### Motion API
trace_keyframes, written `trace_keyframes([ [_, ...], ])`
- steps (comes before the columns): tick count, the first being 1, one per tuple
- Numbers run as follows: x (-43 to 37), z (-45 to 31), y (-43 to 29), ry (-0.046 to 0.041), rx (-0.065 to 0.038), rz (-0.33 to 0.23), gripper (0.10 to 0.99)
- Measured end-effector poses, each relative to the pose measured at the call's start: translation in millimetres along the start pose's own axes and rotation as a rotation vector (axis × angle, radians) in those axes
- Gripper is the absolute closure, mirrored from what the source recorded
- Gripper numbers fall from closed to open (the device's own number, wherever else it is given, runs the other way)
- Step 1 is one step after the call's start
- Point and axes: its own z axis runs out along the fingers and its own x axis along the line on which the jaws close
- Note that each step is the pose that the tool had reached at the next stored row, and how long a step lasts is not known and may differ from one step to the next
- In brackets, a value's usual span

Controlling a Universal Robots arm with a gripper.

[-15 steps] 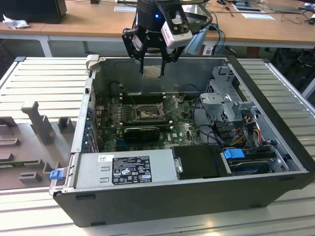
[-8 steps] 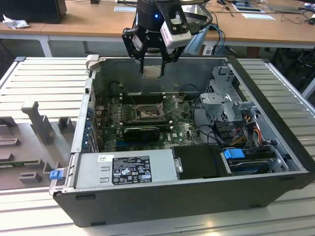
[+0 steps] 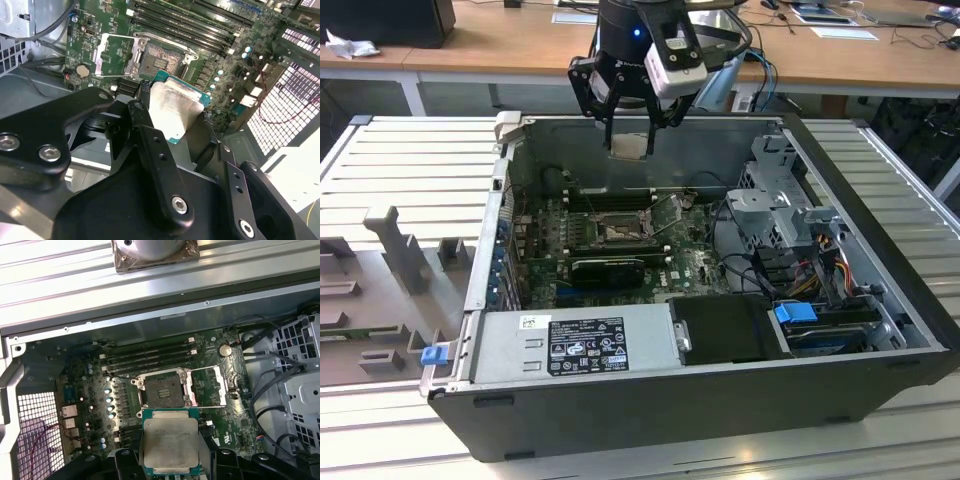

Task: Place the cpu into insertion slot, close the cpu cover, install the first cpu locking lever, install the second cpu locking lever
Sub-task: 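Place the cpu into insertion slot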

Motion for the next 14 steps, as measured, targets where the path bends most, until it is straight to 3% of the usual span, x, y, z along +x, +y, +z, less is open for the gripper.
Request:
trace_keyframes([
  [14, 0.0, 0.1, 0.0, -0.0039, -0.001, 0.043, 0.553],
])
